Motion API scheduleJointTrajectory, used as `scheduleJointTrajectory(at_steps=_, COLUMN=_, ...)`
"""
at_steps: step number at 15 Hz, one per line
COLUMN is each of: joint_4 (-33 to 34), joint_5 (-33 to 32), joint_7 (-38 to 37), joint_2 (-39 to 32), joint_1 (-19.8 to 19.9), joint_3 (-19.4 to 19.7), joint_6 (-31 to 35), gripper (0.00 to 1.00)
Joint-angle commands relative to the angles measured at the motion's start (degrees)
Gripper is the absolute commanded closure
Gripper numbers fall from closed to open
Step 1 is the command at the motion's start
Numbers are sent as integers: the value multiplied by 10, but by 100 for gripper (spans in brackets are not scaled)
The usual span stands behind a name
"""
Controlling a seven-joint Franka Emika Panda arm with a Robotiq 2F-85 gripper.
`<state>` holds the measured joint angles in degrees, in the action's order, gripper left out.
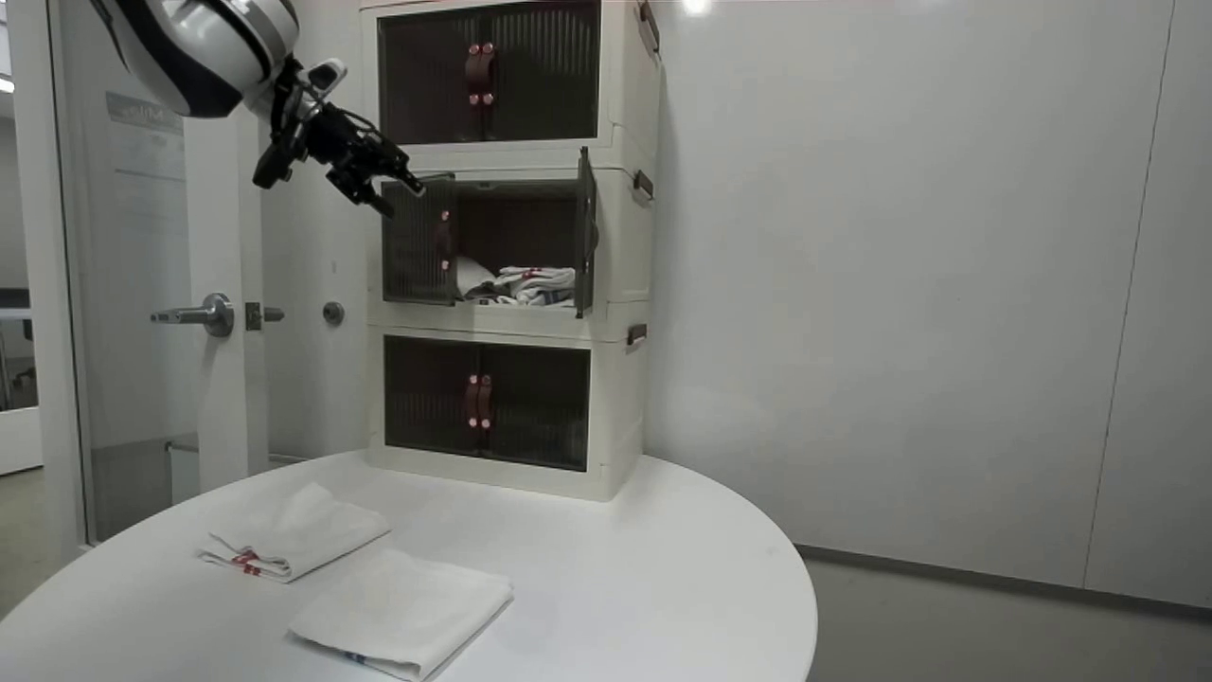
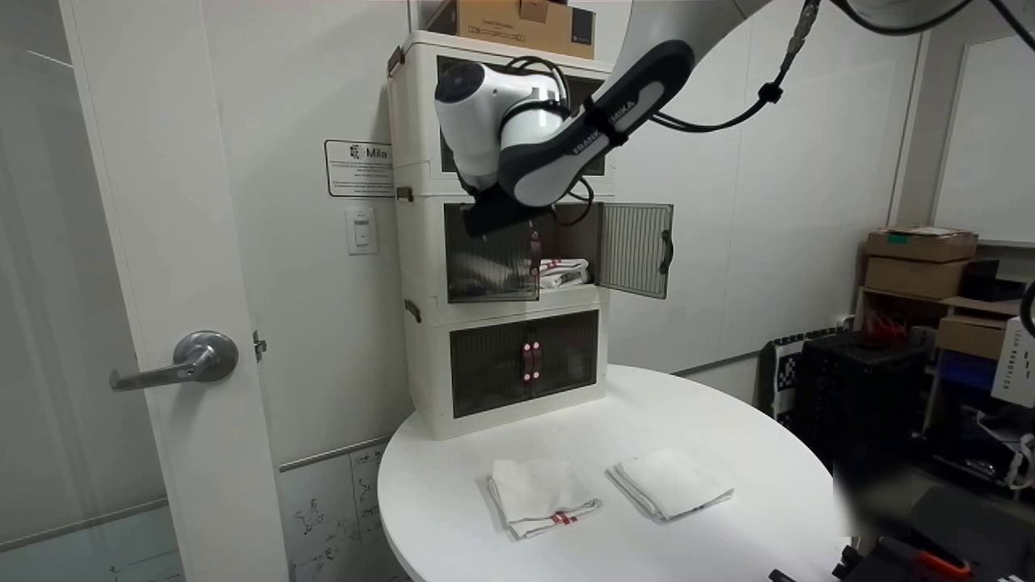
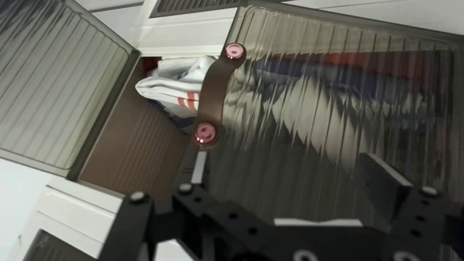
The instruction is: Open the left middle cabinet door.
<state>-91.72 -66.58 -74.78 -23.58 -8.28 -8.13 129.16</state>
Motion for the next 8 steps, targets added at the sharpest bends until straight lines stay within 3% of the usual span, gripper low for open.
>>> scheduleJointTrajectory(at_steps=1, joint_4=-37, joint_5=81, joint_7=156, joint_2=64, joint_1=44, joint_3=-41, joint_6=9, gripper=0)
scheduleJointTrajectory(at_steps=5, joint_4=-12, joint_5=165, joint_7=326, joint_2=103, joint_1=66, joint_3=-59, joint_6=-17, gripper=0)
scheduleJointTrajectory(at_steps=6, joint_4=-5, joint_5=187, joint_7=368, joint_2=112, joint_1=41, joint_3=-27, joint_6=-23, gripper=0)
scheduleJointTrajectory(at_steps=7, joint_4=3, joint_5=190, joint_7=402, joint_2=116, joint_1=68, joint_3=-50, joint_6=-38, gripper=0)
scheduleJointTrajectory(at_steps=8, joint_4=15, joint_5=211, joint_7=442, joint_2=119, joint_1=40, joint_3=-11, joint_6=-45, gripper=0)
